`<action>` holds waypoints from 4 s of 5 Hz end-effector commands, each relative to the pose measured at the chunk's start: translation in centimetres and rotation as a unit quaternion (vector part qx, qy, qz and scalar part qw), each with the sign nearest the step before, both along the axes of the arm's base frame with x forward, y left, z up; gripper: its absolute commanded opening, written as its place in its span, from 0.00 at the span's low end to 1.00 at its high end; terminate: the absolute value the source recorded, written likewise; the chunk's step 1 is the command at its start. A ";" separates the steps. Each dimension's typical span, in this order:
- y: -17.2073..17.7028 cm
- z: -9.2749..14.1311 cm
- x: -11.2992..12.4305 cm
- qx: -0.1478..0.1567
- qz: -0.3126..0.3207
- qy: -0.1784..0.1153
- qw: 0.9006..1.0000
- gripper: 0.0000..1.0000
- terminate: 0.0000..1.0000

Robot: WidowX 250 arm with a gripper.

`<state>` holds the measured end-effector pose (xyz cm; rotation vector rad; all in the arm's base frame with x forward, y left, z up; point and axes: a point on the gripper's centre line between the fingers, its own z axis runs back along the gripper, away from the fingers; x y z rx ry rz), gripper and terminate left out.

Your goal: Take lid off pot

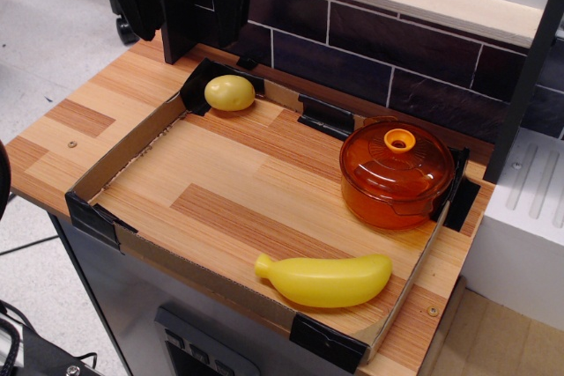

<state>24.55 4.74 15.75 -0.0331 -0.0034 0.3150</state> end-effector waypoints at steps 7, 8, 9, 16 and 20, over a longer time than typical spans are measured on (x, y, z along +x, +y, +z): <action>-10.4 -3.9 7.7 -0.055 -0.007 -0.002 0.998 1.00 0.00; -11.2 -4.9 8.2 -0.049 -0.017 -0.010 0.999 1.00 0.00; -11.8 -5.6 8.7 -0.043 -0.022 -0.012 0.999 1.00 0.00; -12.3 -9.1 7.9 -0.004 -0.030 -0.010 0.999 1.00 0.00; -11.5 -6.0 8.0 -0.028 -0.011 -0.025 0.999 0.00 0.00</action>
